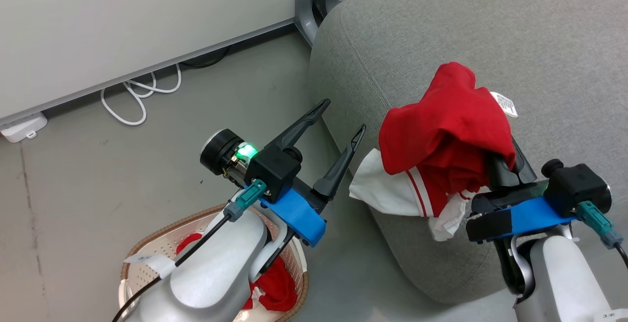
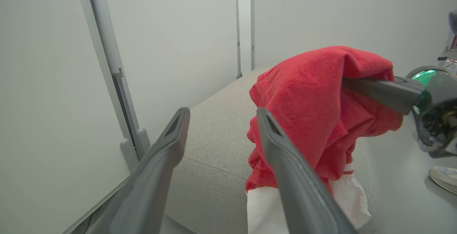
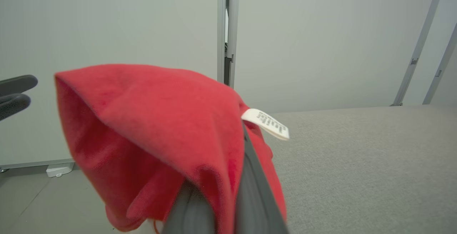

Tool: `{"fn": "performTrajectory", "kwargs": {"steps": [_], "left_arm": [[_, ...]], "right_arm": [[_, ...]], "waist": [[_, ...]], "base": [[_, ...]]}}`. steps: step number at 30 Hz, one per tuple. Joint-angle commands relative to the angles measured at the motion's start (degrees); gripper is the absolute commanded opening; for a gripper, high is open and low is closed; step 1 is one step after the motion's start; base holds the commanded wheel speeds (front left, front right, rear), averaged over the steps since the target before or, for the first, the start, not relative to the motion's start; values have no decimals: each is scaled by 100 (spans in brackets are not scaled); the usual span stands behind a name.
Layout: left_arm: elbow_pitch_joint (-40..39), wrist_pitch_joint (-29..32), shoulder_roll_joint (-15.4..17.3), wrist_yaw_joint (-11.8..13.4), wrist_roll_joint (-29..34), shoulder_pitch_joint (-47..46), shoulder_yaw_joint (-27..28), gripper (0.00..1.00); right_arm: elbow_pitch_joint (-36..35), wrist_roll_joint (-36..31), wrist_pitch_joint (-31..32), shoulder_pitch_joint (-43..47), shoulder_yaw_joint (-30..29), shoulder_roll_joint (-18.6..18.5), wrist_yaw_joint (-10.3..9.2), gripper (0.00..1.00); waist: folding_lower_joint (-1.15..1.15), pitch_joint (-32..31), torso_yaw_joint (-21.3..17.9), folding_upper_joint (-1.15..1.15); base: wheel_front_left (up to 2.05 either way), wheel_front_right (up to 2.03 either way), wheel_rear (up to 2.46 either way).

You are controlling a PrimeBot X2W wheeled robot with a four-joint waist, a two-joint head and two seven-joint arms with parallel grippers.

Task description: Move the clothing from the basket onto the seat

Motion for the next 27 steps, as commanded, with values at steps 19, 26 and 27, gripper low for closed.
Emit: {"fn": "performTrajectory", "kwargs": {"steps": [19, 26, 27], "left_arm": [[-65, 2, 72, -65, 269, -592, -54, 100], [-162, 62, 163, -98, 407, -990, -80, 100], [-172, 68, 182, -92, 425, -1042, -85, 100]], "right_arm": [[-763, -233, -21, -1768, -868, -383, 3, 0], [-1084, -218, -20, -2825, -1624, -901, 2, 0], [-1075, -210, -20, -2960, -1743, -980, 3, 0]], "waist": [[0, 1057, 418, 0], [0, 1877, 661, 0], [0, 1987, 685, 0]], "base": [[0, 0, 0], [0, 0, 0], [0, 0, 0]]}}
